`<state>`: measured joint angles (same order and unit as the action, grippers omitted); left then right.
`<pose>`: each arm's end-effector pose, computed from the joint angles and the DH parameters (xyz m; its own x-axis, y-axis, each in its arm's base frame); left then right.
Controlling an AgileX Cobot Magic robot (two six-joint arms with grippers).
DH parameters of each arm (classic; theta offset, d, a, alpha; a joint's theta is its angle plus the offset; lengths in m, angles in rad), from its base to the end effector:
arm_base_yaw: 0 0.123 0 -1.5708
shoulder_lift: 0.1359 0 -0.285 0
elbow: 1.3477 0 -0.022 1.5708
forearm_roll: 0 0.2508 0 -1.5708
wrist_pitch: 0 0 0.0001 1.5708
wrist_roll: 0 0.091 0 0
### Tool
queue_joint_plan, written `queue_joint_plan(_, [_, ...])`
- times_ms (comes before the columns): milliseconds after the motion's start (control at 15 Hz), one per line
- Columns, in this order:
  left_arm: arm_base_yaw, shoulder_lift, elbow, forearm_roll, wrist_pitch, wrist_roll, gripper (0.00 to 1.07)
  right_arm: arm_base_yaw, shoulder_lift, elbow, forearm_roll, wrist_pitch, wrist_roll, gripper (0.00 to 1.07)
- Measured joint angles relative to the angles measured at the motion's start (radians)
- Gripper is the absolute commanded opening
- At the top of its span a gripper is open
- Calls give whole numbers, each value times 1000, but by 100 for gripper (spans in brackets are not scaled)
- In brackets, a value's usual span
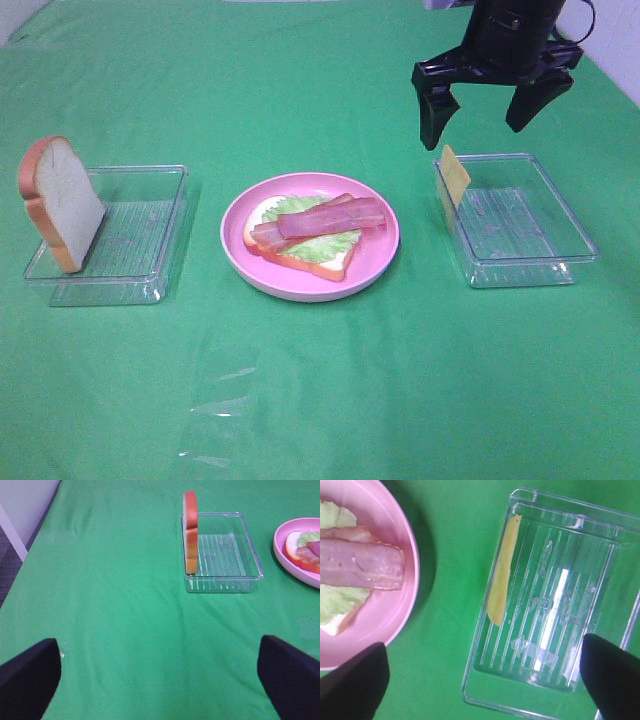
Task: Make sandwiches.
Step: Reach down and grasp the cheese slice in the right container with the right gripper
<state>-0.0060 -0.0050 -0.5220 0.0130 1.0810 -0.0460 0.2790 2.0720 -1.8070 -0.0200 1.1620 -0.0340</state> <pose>-0.0091 0.0011 0.2817 -0.4495 -0.0372 -0.8925 -0.0222 0.9993 -0.0305 0.4244 0.1198 0.2408 -0.9236 -0.3082 -0.2281 -0.3103 0.9502 -0.0275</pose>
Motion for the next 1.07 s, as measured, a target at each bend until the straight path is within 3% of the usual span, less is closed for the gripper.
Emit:
queue_joint_plan(467, [0, 0, 0, 0, 0, 0, 100, 0, 155, 3, 20, -108, 1, 99])
queue_joint_plan(1067, [0, 0, 0, 0, 0, 0, 100, 0, 159, 3, 26, -120, 15, 92])
